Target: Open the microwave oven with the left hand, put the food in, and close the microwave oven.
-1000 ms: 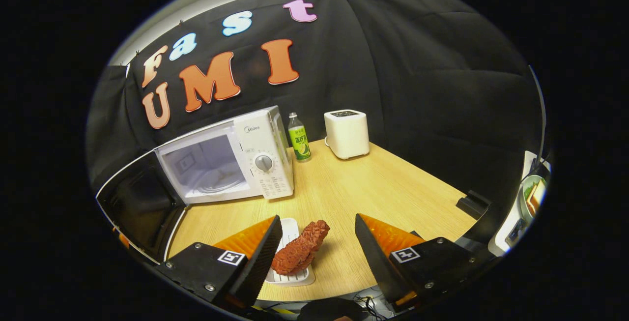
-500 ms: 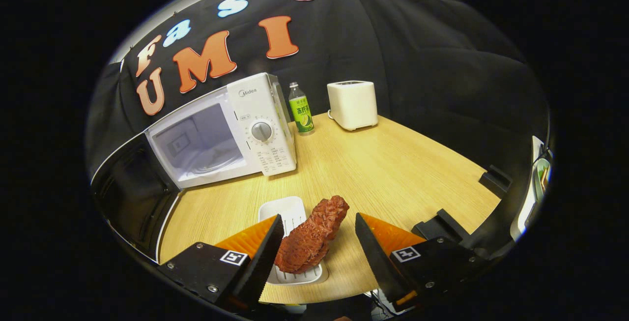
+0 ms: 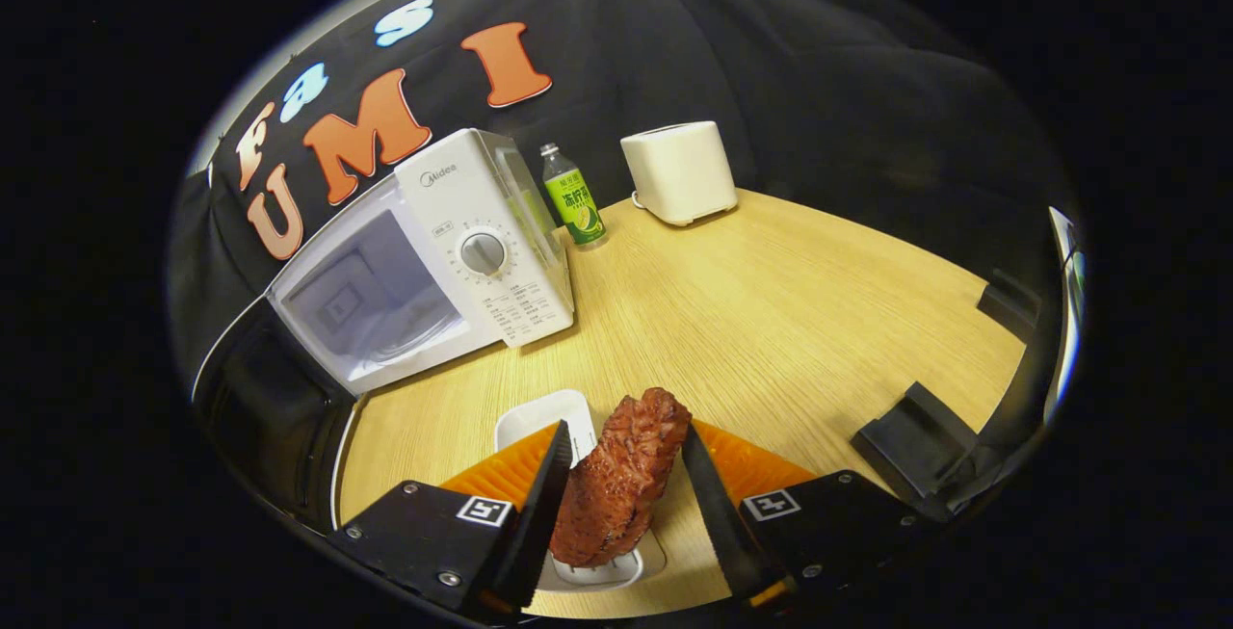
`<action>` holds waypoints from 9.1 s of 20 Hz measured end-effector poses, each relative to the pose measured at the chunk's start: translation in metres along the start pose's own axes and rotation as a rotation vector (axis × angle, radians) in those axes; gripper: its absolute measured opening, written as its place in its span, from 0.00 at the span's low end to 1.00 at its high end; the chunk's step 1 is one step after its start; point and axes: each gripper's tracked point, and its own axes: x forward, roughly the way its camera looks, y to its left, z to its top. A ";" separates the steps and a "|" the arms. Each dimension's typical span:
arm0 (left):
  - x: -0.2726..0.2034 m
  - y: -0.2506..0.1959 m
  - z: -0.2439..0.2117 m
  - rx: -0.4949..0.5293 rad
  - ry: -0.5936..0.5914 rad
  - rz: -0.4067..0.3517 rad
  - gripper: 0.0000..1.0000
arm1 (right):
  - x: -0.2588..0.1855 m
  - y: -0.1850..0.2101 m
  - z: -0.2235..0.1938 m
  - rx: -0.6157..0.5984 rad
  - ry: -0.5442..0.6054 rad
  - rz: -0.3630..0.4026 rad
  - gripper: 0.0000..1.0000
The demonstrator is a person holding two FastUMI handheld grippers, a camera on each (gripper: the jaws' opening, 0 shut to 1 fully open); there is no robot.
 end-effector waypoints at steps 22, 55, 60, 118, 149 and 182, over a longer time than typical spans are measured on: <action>0.017 -0.010 -0.005 0.040 0.020 -0.007 0.84 | -0.054 0.082 0.063 -0.105 -0.198 0.169 0.12; 0.032 0.064 -0.024 -0.029 0.066 0.098 0.84 | 0.104 0.317 0.103 0.360 -0.448 0.381 0.12; 0.036 0.069 -0.028 -0.025 0.084 0.111 0.76 | 0.145 0.319 0.092 0.477 -0.409 0.352 0.12; 0.025 -0.082 0.006 -0.019 0.061 -0.239 0.83 | -0.010 0.225 0.088 -0.375 -0.346 0.214 0.93; 0.070 -0.376 0.026 0.063 0.046 -0.640 0.44 | -0.076 0.032 0.144 -0.253 -0.430 0.170 0.94; 0.191 -0.479 0.025 0.079 0.114 -0.458 0.07 | -0.075 0.010 0.179 -0.304 -0.548 0.179 0.93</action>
